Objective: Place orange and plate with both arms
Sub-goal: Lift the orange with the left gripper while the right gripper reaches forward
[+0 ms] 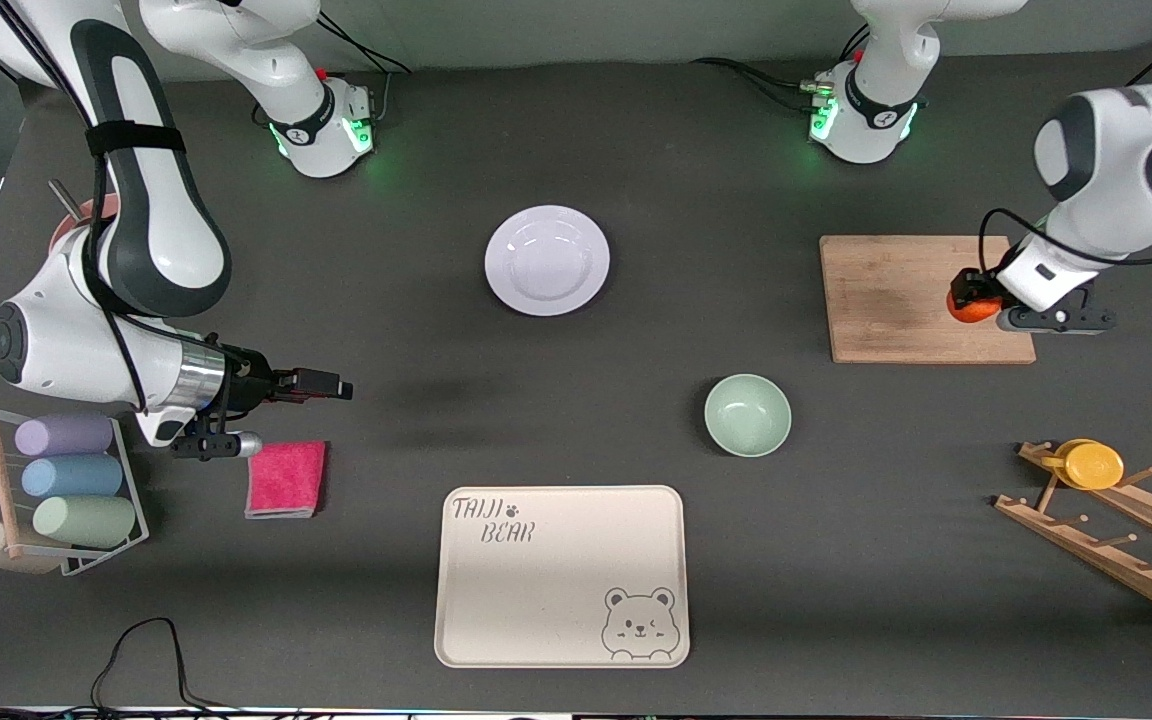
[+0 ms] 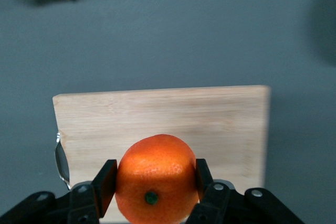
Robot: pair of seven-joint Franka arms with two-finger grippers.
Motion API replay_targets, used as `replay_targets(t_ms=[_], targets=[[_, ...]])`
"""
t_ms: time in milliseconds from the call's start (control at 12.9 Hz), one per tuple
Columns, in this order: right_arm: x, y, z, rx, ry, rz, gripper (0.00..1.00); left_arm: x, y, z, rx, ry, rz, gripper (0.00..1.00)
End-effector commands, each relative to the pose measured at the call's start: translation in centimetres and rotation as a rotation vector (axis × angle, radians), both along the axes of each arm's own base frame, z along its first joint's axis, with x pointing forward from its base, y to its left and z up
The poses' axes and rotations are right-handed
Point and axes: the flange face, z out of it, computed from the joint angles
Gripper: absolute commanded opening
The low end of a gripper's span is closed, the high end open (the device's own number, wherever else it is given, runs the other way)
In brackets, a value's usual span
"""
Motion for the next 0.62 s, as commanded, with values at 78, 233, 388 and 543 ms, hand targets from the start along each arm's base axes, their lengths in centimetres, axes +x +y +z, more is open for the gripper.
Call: replay_targets(t_ms=[78, 233, 388, 543], targets=[[0.5, 1.0, -2.4, 0.091, 0.041, -0.048, 1.0, 2.4, -6.5, 9.2, -0.111, 0.026, -0.054, 0.0], [0.4, 0.7, -2.6, 0.096, 0.056, -0.049, 1.0, 2.2, -10.1, 12.1, -0.096, 0.05, -0.023, 0.0], [0.0, 0.8, -2.5, 0.108, 0.072, -0.039, 1.0, 1.4, -15.2, 14.8, -0.069, 0.05, -0.011, 0.0], [0.1, 1.3, -2.4, 0.176, 0.074, -0.07, 1.0, 0.3, -20.0, 15.9, -0.092, 0.051, 0.064, 0.0]])
